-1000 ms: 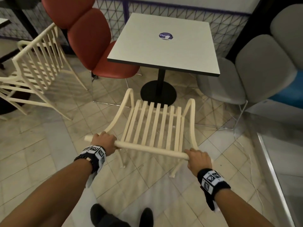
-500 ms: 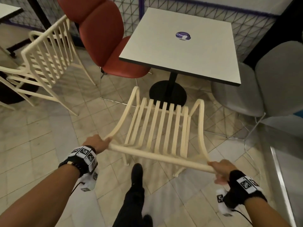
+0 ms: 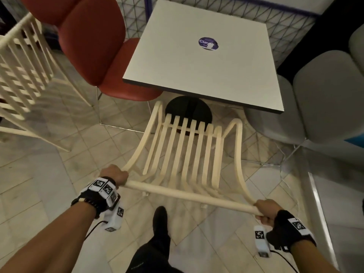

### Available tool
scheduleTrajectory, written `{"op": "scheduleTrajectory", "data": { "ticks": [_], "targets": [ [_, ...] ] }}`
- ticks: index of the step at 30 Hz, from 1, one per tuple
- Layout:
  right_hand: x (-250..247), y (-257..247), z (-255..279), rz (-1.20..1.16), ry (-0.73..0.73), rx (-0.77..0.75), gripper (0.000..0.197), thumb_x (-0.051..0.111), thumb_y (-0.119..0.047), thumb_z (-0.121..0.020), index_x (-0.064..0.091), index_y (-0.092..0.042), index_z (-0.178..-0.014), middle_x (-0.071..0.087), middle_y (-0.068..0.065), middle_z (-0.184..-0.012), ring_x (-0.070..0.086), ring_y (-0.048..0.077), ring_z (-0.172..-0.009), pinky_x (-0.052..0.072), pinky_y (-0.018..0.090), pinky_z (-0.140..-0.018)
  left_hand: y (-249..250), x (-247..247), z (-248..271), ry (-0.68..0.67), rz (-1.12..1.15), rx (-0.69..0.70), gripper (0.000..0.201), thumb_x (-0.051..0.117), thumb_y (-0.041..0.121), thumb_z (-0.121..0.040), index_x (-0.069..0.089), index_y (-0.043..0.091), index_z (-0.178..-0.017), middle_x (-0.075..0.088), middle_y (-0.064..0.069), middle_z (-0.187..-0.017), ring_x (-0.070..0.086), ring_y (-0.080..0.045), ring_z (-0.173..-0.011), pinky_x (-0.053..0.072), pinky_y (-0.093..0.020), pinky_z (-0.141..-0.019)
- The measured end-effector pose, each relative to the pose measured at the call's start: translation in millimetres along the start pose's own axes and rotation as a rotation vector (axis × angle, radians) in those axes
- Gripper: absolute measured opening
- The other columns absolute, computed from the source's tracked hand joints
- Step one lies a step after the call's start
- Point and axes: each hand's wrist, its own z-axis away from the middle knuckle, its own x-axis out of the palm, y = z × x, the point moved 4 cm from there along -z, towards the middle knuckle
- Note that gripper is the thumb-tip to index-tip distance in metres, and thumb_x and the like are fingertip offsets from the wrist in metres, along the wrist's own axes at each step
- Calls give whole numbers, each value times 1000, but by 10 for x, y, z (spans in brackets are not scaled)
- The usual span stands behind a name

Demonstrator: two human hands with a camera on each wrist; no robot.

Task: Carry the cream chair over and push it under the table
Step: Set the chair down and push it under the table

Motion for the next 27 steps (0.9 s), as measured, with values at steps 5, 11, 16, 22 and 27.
{"op": "scheduleTrajectory", "data": {
  "ticks": [5, 11, 16, 22, 27],
  "targets": [
    [-189, -445, -182, -28, 21, 21, 21, 44, -11, -92, 51, 9, -90, 52, 13, -41, 36, 18, -34, 27, 16, -32, 448, -245, -319, 2, 2, 9, 38, 53, 25, -91, 60, -5, -112, 68, -22, -109, 66, -36, -100, 52, -35, -77],
    [-363, -924, -337, -84, 67, 6, 30, 48, -13, -92, 55, 15, -100, 51, 13, -43, 36, 15, -26, 28, 15, -32, 804, -460, -607, 16, 15, 42, 37, 52, 25, -91, 64, -5, -108, 71, -21, -105, 67, -35, -99, 49, -32, -73],
    [-483, -1258, -272, -410, 37, -112, 52, 67, -39, -86, 59, 5, -114, 65, 21, -91, 64, 30, -75, 59, 38, -66, 1016, -561, -754, 9, 118, 50, 36, 51, 22, -91, 62, -7, -109, 67, -18, -83, 65, -31, -66, 52, -31, -60],
    [-398, -1604, 83, 633, 290, -543, 94, 47, -90, -62, 49, -28, -133, 52, 5, -139, 46, 27, -126, 36, 57, -105, 1350, -490, -511, 234, -270, 545, 53, 44, 61, -90, 59, 21, -122, 62, -5, -120, 60, -26, -106, 50, -45, -92],
    [-264, -1736, 183, 866, 202, -728, 103, 36, -94, -51, 52, -30, -129, 62, -2, -121, 59, 21, -106, 47, 43, -97, 1556, -136, -332, -23, -457, 736, 66, 38, 85, -74, 60, 31, -105, 69, 8, -84, 64, -13, -77, 54, -39, -81]
  ]
}}
